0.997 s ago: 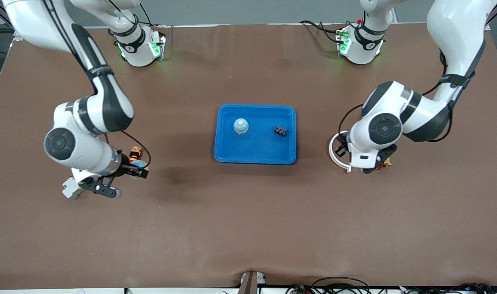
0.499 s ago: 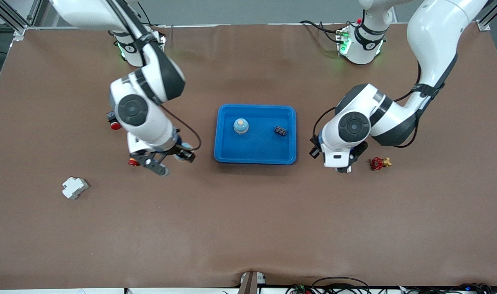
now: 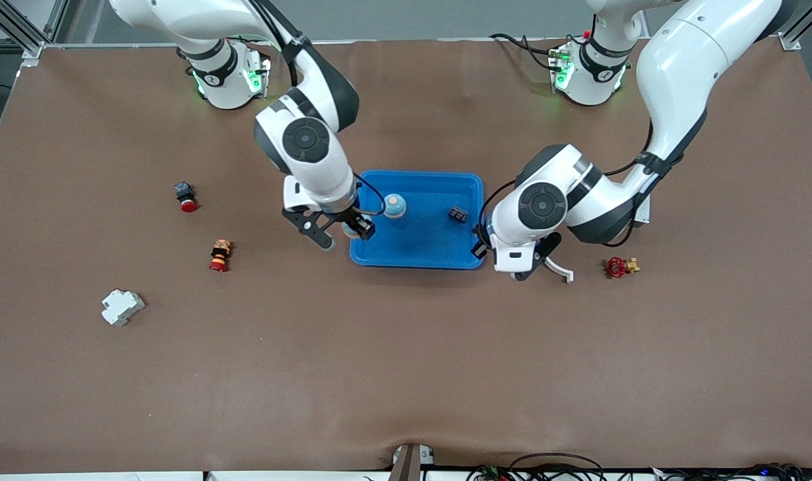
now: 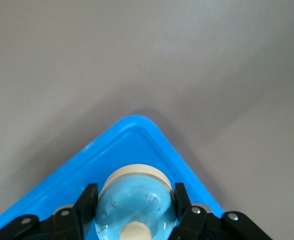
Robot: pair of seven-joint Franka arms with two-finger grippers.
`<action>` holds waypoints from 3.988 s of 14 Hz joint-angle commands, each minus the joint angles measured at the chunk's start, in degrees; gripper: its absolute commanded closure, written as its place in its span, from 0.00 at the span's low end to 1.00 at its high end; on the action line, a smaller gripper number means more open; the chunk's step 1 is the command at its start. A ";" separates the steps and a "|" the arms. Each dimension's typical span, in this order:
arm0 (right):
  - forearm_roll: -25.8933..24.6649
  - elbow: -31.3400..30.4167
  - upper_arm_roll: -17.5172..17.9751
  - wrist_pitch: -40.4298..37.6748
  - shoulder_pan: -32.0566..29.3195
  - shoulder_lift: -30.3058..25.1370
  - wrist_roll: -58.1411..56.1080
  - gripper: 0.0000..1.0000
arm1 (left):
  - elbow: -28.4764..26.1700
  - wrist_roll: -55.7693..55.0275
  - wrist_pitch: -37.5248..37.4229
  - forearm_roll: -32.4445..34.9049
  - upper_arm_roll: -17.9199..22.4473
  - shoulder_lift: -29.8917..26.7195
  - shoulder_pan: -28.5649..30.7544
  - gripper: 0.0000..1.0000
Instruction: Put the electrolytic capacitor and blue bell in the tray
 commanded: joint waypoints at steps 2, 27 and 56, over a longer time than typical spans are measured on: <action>-3.25 -0.53 -0.90 3.37 3.30 1.99 7.45 1.00 | 1.69 -0.31 2.23 0.11 3.34 1.58 -5.32 1.00; -13.72 5.89 -2.12 13.85 7.70 17.73 21.44 1.00 | 2.74 1.00 2.35 -0.07 11.35 2.56 -16.06 0.00; -5.47 -3.14 -0.89 -10.06 -5.81 -8.79 -21.93 0.00 | 15.57 63.56 -21.13 -4.61 9.24 -26.35 10.56 0.00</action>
